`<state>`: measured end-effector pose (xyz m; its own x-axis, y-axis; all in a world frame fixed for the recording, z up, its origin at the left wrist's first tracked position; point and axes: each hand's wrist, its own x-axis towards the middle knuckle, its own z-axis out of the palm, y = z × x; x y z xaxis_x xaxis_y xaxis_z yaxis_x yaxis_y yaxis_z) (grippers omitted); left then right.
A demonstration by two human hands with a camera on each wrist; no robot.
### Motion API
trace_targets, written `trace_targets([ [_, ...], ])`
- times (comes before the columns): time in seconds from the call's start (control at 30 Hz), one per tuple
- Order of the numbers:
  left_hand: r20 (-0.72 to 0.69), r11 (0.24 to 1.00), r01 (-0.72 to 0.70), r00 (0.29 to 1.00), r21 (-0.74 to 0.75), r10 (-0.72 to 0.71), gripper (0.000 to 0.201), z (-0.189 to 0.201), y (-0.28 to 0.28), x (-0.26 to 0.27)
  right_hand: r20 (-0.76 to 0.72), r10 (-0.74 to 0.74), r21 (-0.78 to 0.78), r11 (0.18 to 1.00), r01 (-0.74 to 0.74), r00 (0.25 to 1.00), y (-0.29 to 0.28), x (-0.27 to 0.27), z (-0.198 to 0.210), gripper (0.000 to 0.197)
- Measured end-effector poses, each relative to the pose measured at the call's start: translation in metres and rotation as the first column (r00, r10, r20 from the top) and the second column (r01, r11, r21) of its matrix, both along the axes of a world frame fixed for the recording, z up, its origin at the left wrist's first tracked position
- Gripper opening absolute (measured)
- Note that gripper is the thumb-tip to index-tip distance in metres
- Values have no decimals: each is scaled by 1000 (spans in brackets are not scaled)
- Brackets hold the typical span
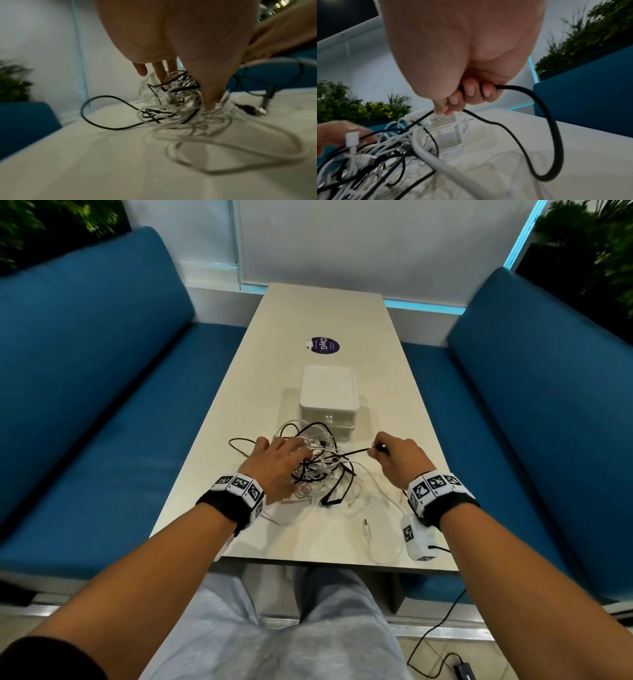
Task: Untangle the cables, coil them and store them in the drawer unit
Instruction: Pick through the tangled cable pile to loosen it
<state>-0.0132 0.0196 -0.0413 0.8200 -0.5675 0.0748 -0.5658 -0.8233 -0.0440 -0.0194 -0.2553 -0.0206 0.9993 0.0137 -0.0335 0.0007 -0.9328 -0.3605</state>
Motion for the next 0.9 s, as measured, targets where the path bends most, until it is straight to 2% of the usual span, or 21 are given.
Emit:
trace_targets([
  [0.17,3,999,28,1000,29,-28,54,7,-7,1,-34,80,49,996,-78,996,7,0,3,19],
  [0.27,-35,1000,-7,999,4,7,58,17,-24,0,-32,143,65,988,-141,989,17,-3,-1,16],
  [0.33,-103,991,-33,994,-130,20,53,24,-39,0,-17,147,67,987,-146,989,21,-4,-3,14],
  [0.43,-188,925,-101,982,-367,33,32,26,-63,2,15,169,87,982,-169,986,26,-6,-2,17],
  [0.47,-221,922,-126,974,-365,46,23,23,-69,2,29,169,99,980,-171,985,28,-7,0,17],
  [0.53,-241,957,-130,968,-258,66,16,12,-76,0,37,144,134,980,-148,989,30,-9,2,21],
  [0.7,-89,979,-139,988,-150,127,21,-12,-69,-3,-30,121,33,992,-120,992,29,-14,-3,34],
  [0.9,-62,984,-150,988,-94,144,17,-17,-62,-3,-57,37,96,995,-31,998,13,-7,-3,35],
])
